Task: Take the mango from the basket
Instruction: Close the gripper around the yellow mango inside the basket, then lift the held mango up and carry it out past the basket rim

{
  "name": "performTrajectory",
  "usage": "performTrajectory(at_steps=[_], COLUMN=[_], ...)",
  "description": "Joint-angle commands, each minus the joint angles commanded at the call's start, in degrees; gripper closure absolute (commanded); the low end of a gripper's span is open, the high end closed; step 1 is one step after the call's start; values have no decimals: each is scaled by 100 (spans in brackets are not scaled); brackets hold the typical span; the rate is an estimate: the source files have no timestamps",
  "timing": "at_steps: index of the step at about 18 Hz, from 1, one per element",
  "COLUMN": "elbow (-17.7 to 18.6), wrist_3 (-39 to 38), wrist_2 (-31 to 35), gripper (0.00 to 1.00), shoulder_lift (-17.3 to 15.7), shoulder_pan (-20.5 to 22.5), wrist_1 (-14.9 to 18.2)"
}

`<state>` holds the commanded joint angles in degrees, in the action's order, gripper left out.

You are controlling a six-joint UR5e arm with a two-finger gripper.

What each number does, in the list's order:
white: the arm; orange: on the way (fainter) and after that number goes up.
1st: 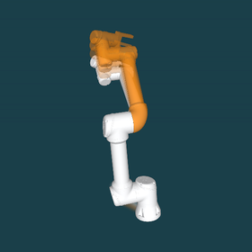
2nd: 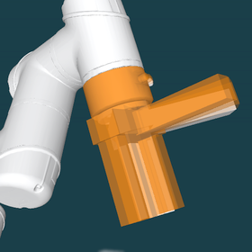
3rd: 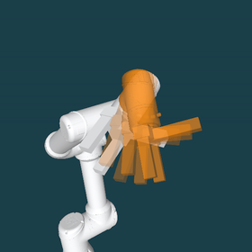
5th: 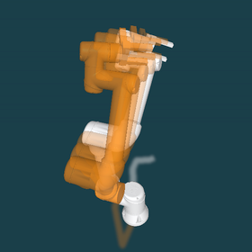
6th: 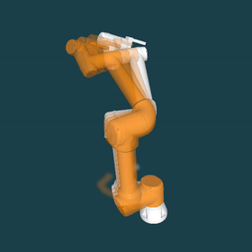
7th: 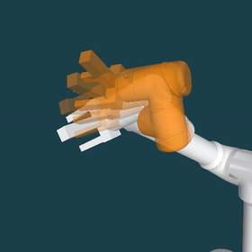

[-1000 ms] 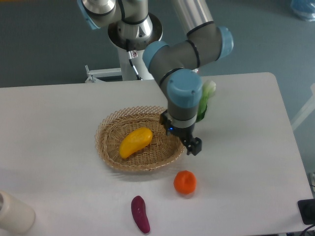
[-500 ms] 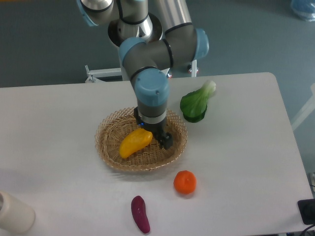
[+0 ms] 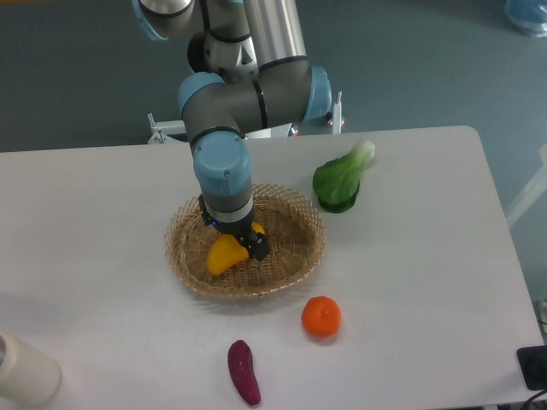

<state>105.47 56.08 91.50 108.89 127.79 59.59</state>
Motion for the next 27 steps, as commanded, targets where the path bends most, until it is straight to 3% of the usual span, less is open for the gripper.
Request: performTrajectory(at_steps=[8, 14, 17, 22, 23, 27], elbow=[-9, -35, -26, -70, -79, -184], wrist_3=[-97, -571, -598, -764, -843, -827], wrist_2=[17, 483, 483, 492, 483, 475], gripper=[0, 0, 2, 57, 63, 64], shoulder_lift=[123, 360, 422, 431, 431, 396], shoulder_pan=[-52, -334, -351, -360, -360, -352], wrist_1=[0, -9, -228, -255, -255, -220])
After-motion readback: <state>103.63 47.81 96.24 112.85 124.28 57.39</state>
